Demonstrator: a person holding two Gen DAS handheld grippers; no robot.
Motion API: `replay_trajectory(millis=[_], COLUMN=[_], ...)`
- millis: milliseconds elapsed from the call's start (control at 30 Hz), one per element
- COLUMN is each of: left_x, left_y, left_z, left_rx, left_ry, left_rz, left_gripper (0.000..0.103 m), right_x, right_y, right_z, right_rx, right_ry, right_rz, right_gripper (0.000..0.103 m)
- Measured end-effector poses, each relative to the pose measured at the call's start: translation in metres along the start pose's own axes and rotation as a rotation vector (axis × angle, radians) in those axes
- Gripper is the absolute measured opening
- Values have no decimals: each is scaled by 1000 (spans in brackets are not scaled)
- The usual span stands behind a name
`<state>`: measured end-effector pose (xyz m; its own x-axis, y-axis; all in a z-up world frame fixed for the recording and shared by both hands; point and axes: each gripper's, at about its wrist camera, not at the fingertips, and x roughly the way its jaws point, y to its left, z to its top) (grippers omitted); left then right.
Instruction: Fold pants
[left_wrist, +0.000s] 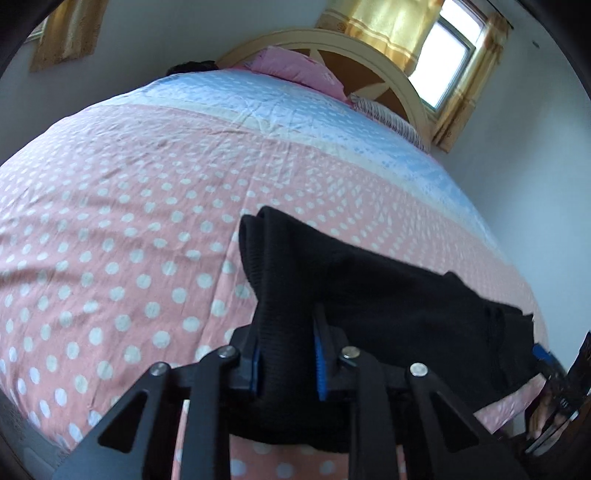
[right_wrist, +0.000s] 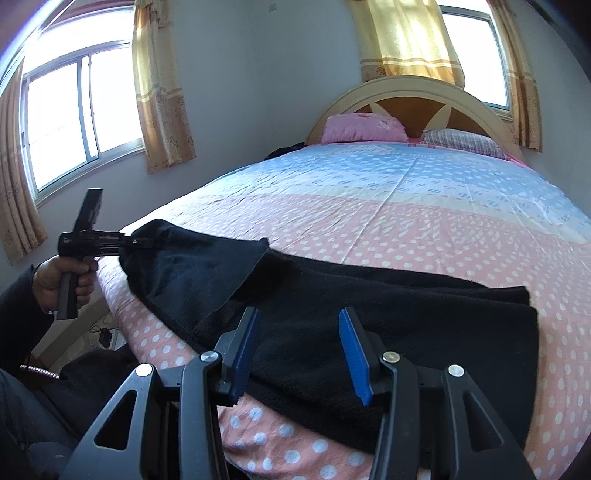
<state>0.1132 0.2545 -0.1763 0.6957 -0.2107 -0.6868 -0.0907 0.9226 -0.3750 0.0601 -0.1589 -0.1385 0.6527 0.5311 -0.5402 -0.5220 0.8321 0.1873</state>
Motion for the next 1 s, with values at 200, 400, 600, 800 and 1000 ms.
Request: replay_trajectory(millis=[200, 400, 600, 800, 1000], left_x=[-32, -63, -72, -45, 2], left_y=[-41, -112, -197, -290, -356], left_z=[12, 24, 29, 17, -11], left_rx=[29, 114, 261, 389, 497], left_ry=[-39, -58, -24, 79, 185], left_rz=[-76, -203, -279, -364, -362], left_gripper=[22, 22, 22, 22, 21], right_x=[-14, -38, -58, -74, -71], right_y=[-22, -51, -90, -123, -144], right_z=[9, 18, 22, 20, 13], right_rx=[80, 170, 303, 421, 505], right_ry=[-49, -112, -150, -171, -135], right_rz=[-97, -168, -237, -286, -317], right_gripper=[47, 47, 53, 53, 54])
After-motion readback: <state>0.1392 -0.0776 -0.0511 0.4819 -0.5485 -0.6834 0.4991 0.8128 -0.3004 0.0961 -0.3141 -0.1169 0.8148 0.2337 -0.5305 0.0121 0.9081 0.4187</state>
